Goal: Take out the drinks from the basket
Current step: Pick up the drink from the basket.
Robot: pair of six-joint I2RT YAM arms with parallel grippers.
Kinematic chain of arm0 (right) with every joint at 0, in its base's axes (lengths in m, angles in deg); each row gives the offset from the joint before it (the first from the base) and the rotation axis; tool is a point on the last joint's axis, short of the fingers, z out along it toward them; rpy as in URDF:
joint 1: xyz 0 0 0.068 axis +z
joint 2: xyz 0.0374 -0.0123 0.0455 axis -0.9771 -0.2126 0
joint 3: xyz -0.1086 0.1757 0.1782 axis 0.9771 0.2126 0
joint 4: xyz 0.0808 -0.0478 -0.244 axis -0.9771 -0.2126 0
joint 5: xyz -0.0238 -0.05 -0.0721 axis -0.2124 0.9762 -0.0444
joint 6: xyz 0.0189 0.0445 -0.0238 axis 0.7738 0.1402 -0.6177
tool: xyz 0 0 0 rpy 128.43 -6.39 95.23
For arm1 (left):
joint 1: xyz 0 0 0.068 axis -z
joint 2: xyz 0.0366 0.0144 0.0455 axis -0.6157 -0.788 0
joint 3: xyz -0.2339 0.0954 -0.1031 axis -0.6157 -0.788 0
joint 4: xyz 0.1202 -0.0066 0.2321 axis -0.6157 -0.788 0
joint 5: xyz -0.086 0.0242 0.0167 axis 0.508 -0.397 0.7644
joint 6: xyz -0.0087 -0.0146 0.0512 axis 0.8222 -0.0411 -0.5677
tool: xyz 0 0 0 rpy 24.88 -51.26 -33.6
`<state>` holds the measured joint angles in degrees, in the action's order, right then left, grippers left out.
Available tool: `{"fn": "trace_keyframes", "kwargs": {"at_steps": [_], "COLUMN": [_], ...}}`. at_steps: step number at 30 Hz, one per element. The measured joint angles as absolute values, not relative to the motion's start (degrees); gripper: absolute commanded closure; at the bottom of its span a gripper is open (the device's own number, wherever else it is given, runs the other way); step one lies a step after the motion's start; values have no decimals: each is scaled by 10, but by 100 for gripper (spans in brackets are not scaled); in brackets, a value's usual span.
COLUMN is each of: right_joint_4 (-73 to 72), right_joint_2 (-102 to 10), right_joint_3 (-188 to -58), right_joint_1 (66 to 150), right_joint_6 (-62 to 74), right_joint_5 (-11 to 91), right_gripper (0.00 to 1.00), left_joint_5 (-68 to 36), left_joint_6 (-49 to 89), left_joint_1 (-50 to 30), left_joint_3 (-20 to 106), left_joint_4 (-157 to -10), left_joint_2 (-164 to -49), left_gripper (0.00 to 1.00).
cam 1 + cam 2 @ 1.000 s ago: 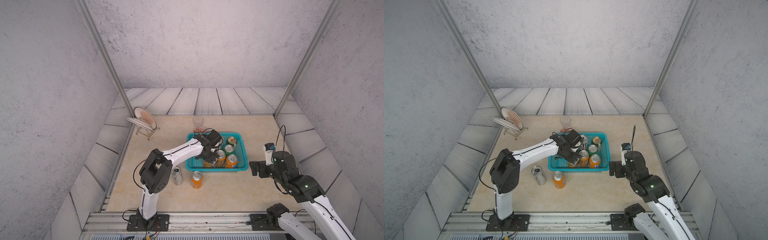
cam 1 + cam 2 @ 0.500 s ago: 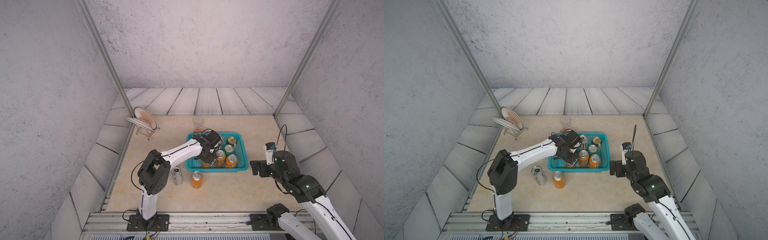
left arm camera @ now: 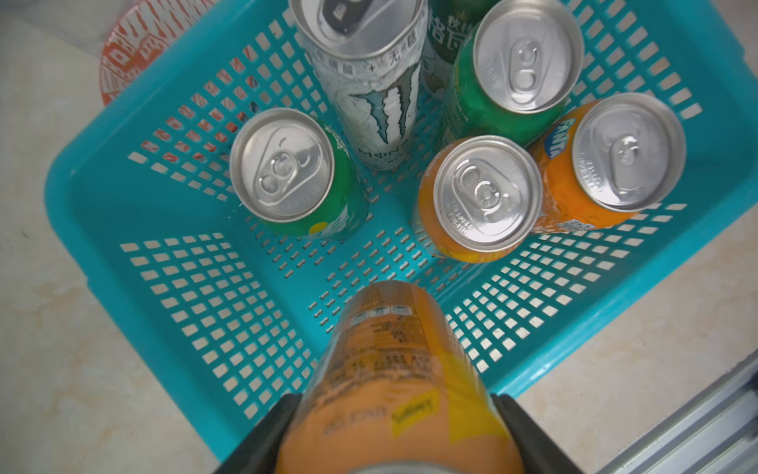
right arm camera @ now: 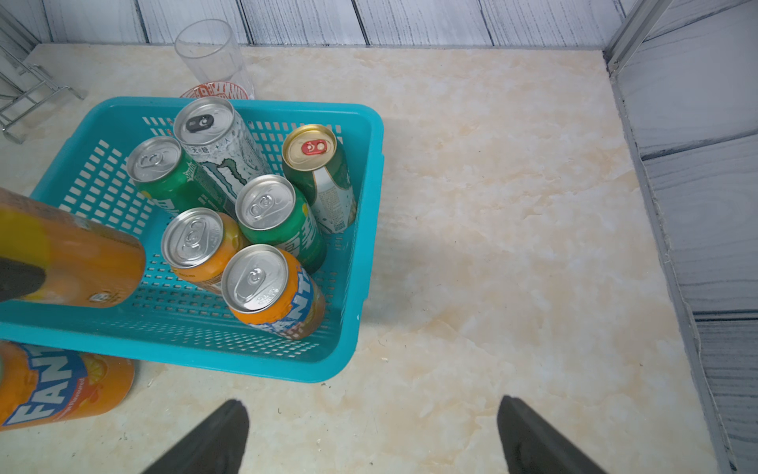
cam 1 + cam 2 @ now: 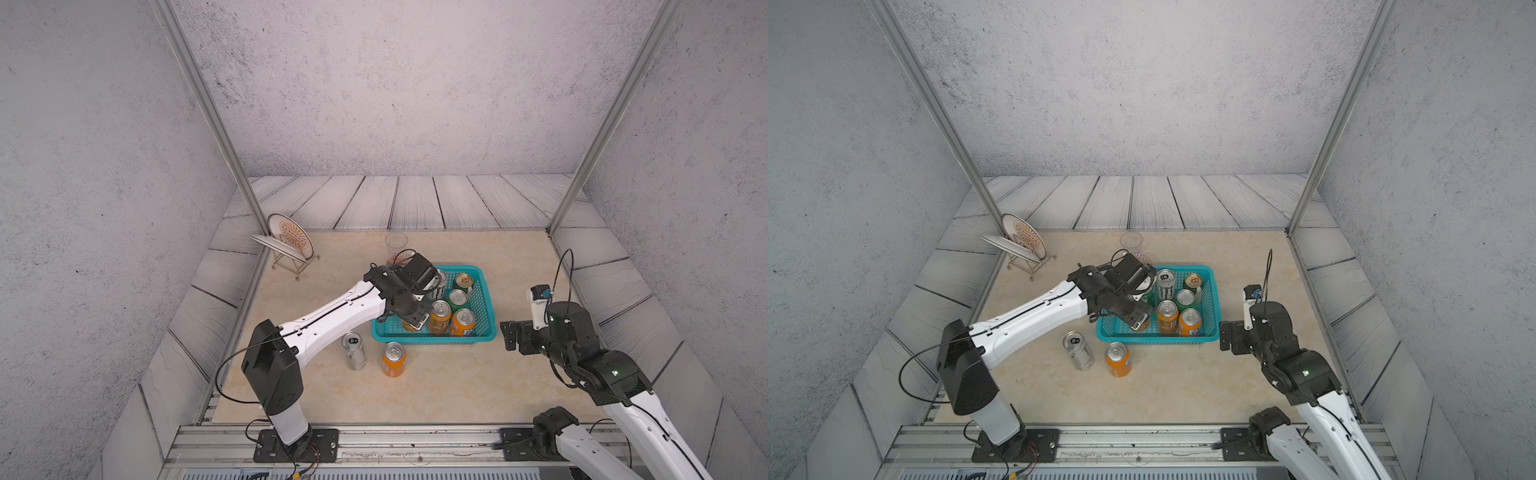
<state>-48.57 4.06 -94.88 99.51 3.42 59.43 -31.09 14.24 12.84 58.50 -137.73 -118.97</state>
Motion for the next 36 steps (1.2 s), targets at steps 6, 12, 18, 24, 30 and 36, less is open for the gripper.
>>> {"fn": "trace_keyframes", "kwargs": {"at_steps": [6, 12, 18, 24, 30, 36], "right_joint_4": [-486, -486, -486, -485, -485, -482], "right_joint_2": [41, 41, 36, 29, 25, 25], "right_joint_3": [-949, -949, -949, -949, -949, -949], "right_joint_1": [995, 995, 995, 995, 995, 995], "right_joint_6": [34, 34, 34, 34, 34, 35], "right_joint_5": [594, 594, 594, 594, 594, 594], "right_gripper": [1, 1, 1, 1, 1, 1], "left_joint_5": [-330, -337, -339, -347, -355, -356], "left_joint_6": [149, 158, 169, 180, 188, 195], "left_joint_1": [157, 186, 207, 233, 266, 302], "left_joint_3": [585, 585, 586, 586, 585, 585], "left_joint_4": [-1389, -1402, -1410, -1415, -1415, -1414], "left_joint_2": [-1141, -1106, -1081, -1064, -1062, -1064], "left_gripper": [32, 32, 32, 32, 32, 32]}}
